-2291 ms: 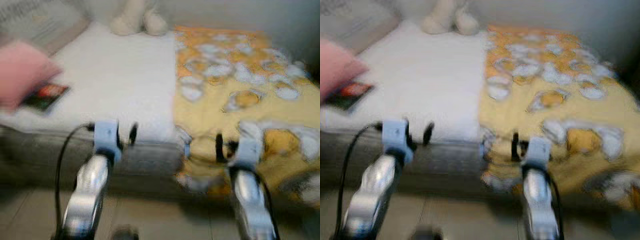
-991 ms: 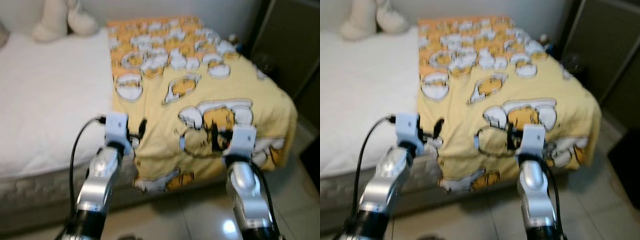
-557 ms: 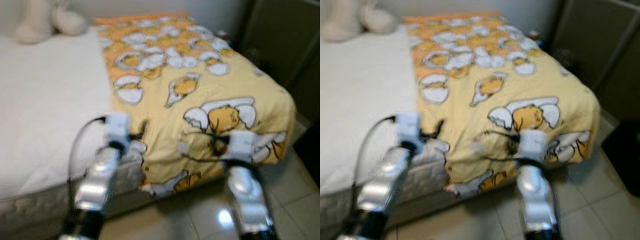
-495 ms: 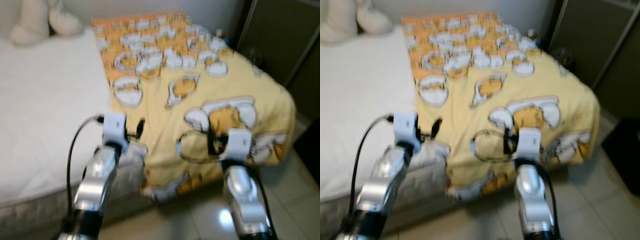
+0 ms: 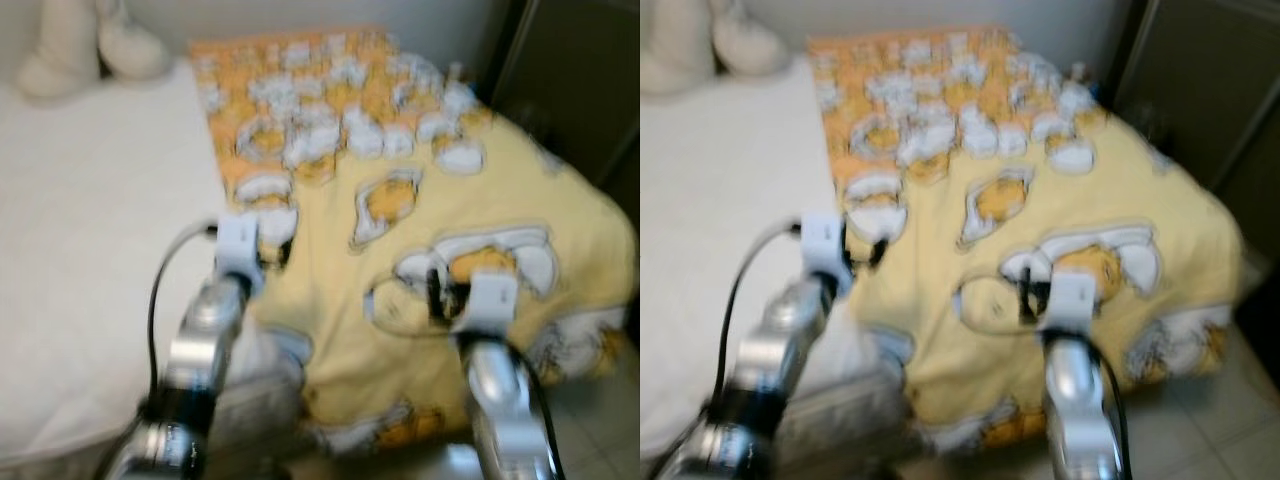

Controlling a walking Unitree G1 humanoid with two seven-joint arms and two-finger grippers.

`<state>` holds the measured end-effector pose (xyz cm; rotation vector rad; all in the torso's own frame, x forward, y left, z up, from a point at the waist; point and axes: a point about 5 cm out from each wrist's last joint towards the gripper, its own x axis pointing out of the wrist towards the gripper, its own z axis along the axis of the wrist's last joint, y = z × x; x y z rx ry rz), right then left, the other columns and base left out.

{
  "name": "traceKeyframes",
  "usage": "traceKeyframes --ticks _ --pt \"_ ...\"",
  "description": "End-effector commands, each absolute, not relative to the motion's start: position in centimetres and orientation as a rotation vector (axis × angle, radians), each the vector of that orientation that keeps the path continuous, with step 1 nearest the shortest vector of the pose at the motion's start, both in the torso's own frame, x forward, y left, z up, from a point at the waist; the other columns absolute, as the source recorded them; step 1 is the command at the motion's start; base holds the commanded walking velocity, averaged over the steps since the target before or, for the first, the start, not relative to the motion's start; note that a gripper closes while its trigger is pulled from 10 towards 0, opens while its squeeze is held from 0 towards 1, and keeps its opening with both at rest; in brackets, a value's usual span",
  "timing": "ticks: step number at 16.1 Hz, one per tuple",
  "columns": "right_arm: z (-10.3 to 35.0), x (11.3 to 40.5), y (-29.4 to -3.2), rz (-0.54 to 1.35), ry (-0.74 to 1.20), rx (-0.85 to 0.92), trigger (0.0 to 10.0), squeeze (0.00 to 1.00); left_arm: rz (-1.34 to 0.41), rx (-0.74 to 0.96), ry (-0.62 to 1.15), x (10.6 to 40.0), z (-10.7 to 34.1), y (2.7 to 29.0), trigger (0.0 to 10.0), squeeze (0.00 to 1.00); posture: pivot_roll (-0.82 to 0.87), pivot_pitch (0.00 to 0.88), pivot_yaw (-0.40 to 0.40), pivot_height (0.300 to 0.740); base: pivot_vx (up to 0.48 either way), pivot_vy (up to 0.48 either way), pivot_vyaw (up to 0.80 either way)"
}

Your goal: Clean up the room

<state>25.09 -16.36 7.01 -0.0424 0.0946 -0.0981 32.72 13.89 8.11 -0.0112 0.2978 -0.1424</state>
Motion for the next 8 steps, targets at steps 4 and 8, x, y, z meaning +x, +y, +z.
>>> traceKeyframes --ticks 4,8 --pt "7.4 23.7 -18.1 -0.135 0.116 -0.082 10.0 0.0 0.078 -0.117 0.614 31.8 3.2 16.5 10.0 0.0 -0.14 0.089 0.037 0.731 0.0 0.0 0.0" --pt "7.3 22.7 -18.7 -0.152 0.142 -0.091 10.0 0.0 0.098 -0.266 0.664 31.5 2.6 16.5 10.0 0.0 -0.15 0.124 0.038 0.731 0.0 0.0 0.0"
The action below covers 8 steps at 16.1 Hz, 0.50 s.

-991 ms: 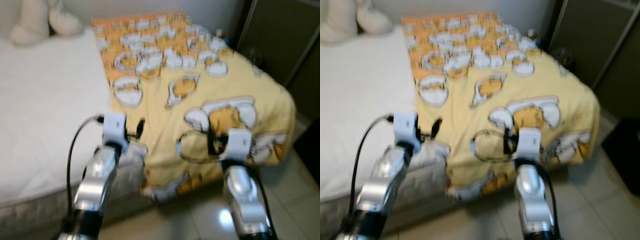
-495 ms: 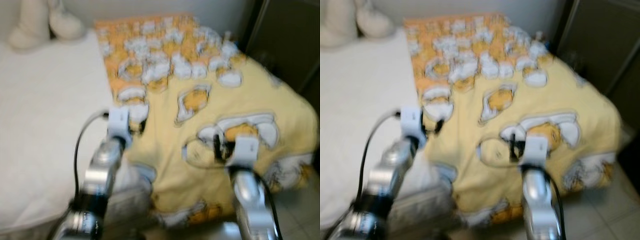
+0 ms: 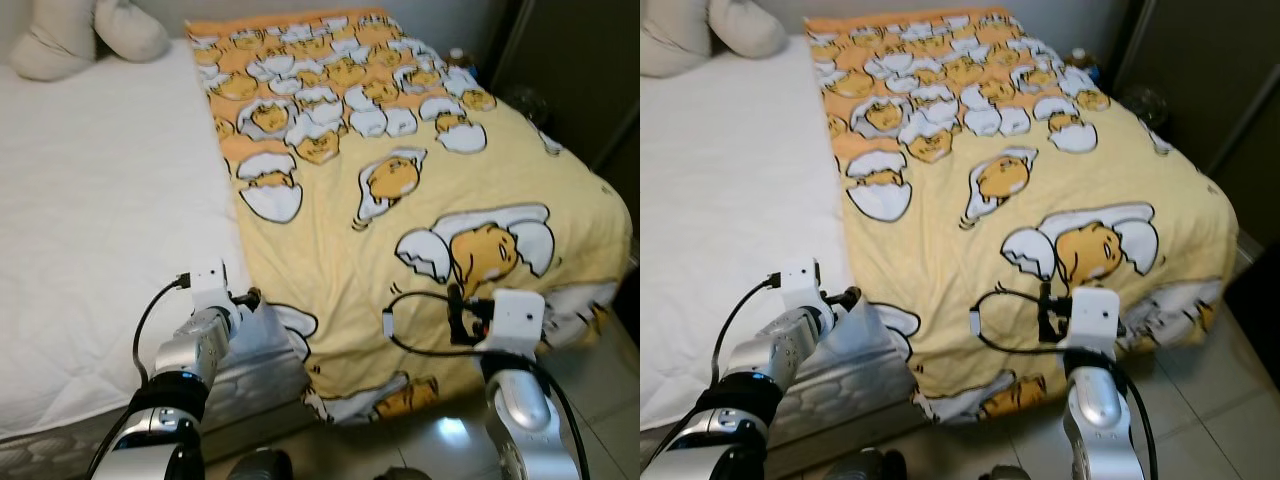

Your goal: Clean up the room

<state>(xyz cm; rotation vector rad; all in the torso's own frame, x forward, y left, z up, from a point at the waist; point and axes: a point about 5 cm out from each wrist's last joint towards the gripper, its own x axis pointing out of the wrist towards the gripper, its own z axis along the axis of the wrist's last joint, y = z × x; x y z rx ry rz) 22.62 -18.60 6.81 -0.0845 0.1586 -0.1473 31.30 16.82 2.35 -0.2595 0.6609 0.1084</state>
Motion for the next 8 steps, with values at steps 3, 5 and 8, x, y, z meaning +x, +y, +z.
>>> traceKeyframes --ticks 3,5,8 --pt "7.5 22.1 -18.5 -0.141 0.159 -0.096 10.0 0.0 0.109 -0.443 0.699 31.5 1.8 14.9 10.0 0.0 -0.18 0.142 0.03 0.731 0.0 0.0 0.0" --pt "7.6 21.6 -18.7 -0.143 0.168 -0.102 10.0 0.0 0.064 -0.486 0.675 31.7 2.2 13.7 10.0 0.0 -0.19 0.15 0.026 0.731 0.0 0.0 0.0" --pt "7.5 21.1 -18.7 -0.139 0.187 -0.103 10.0 0.0 0.036 -0.463 0.676 31.5 1.6 12.8 10.0 0.0 -0.2 0.166 0.018 0.731 0.0 0.0 0.0"
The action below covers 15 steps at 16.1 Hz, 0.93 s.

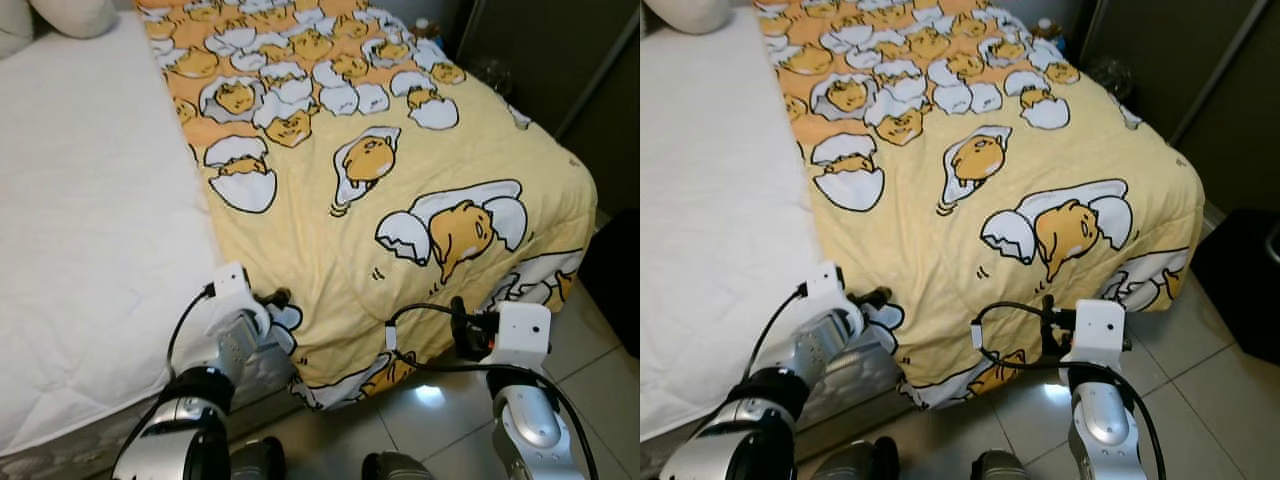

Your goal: Clean up the room

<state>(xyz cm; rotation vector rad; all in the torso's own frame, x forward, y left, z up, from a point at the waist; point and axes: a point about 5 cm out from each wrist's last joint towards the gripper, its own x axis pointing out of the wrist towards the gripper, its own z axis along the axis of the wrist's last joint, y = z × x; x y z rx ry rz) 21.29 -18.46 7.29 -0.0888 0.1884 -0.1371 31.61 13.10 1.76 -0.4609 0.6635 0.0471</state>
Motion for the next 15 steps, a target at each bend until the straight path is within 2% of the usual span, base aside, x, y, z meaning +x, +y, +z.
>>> traceKeyframes --ticks 1,3,4,5,9,15 --pt "7.5 21.0 -18.5 -0.131 0.195 -0.103 10.0 0.0 0.03 -0.44 0.681 31.3 1.2 12.6 10.0 0.0 -0.2 0.17 0.015 0.731 0.0 0.0 0.0" --pt "7.5 20.8 -18.4 -0.12 0.203 -0.104 10.0 0.0 0.031 -0.44 0.689 30.9 0.6 12.4 10.0 0.0 -0.2 0.173 0.011 0.731 0.0 0.0 0.0" --pt "7.5 20.8 -18.4 -0.12 0.204 -0.106 10.0 0.0 0.034 -0.458 0.692 30.8 0.5 12.3 5.3 0.0 -0.2 0.173 0.011 0.731 0.0 0.0 0.0" --pt "7.5 20.8 -18.6 -0.121 0.207 -0.108 10.0 0.0 0.029 -0.512 0.696 30.6 0.2 12.2 0.0 0.0 -0.21 0.172 0.005 0.731 0.0 0.0 0.0" --pt "7.6 20.9 -18.5 -0.116 0.214 -0.107 10.0 0.0 0.073 -0.596 0.687 30.1 -0.4 12.7 0.0 0.0 -0.21 0.168 0.002 0.731 0.0 0.0 0.0" --pt "7.3 21.0 -18.3 -0.114 0.227 -0.095 10.0 0.0 0.067 -0.622 0.704 29.2 -1.3 12.6 0.0 0.0 -0.19 0.168 0.003 0.731 0.0 0.0 0.0"
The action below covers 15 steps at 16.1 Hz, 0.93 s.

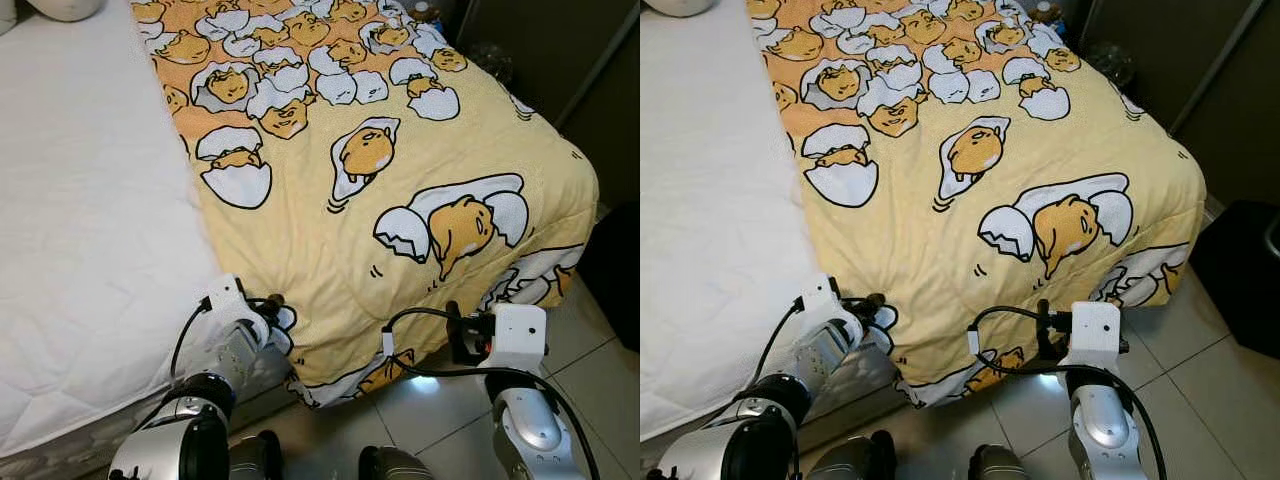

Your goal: Clean up the room

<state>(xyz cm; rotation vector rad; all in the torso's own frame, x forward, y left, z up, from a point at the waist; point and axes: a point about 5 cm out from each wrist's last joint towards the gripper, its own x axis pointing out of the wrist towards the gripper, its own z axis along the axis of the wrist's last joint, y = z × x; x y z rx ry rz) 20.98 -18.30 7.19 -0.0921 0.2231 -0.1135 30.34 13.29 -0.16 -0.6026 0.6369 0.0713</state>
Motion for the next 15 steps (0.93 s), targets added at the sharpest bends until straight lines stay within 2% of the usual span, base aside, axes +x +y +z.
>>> traceKeyframes --ticks 1,6,15 --pt "7.2 20.9 -18.3 -0.112 0.232 -0.093 10.0 0.0 0.081 -0.644 0.717 28.9 -1.7 12.6 0.0 0.0 -0.19 0.169 0.002 0.731 0.0 0.0 0.0" --pt "7.0 20.9 -18.2 -0.102 0.242 -0.092 10.0 0.0 0.088 -0.612 0.714 28.6 -1.9 13.2 0.0 0.0 -0.19 0.162 -0.003 0.731 0.0 0.0 0.0" --pt "6.5 21.2 -17.7 -0.082 0.251 -0.089 10.0 0.0 0.124 -0.399 0.722 25.8 -3.1 19.9 0.0 0.0 -0.14 0.133 0.012 0.731 0.0 0.0 0.0"
